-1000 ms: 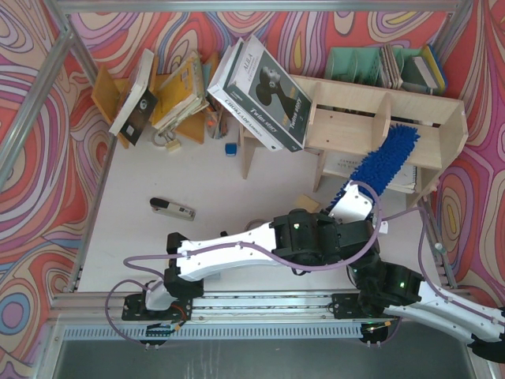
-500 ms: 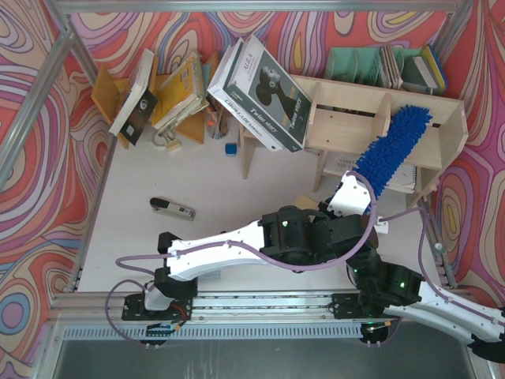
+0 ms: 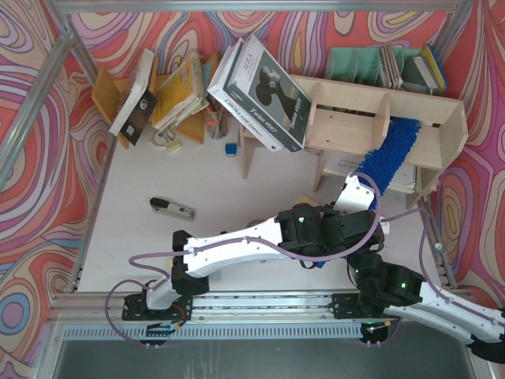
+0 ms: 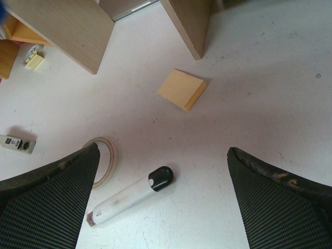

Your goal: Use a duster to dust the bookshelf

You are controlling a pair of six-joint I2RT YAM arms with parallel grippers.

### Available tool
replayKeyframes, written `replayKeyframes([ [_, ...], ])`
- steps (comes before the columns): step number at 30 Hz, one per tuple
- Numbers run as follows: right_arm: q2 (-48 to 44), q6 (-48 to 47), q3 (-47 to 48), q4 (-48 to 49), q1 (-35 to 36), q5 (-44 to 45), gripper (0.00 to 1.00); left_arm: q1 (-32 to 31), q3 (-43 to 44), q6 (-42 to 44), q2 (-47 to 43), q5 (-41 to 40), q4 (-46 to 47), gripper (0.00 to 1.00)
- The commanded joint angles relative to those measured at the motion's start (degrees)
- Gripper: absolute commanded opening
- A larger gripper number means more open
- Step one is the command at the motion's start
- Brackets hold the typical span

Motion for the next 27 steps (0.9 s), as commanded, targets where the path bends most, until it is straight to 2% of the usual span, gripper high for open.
replayKeyframes([
  [1,-0.95,0.79,0.17,-1.23,-0.03,1.36,0.99,1.12,2.95,2.4,0.9,1.68,1.4,0.0],
  [12,-0.91,1.36,0.27,-1.71,-0.01,1.62,0.99,1.05,3.98,12.2,1.43,8.38,5.62,0.0],
  [18,-0.62,2.12,0.52,-2.34,-0.03,1.84,0.99,1.49,3.24,12.04,0.43,1.66,2.54,0.0],
  [22,-0.72,3.82,1.15,-4.16,-0.03,2.42,0.99,3.05,-0.35,10.3,-1.85,-2.05,0.89,0.0],
  [27,-2.09,13.35,4.5,-14.08,-0.03,6.85,0.99,4.32,-2.22,10.03,-2.66,-2.97,0.24,0.0],
])
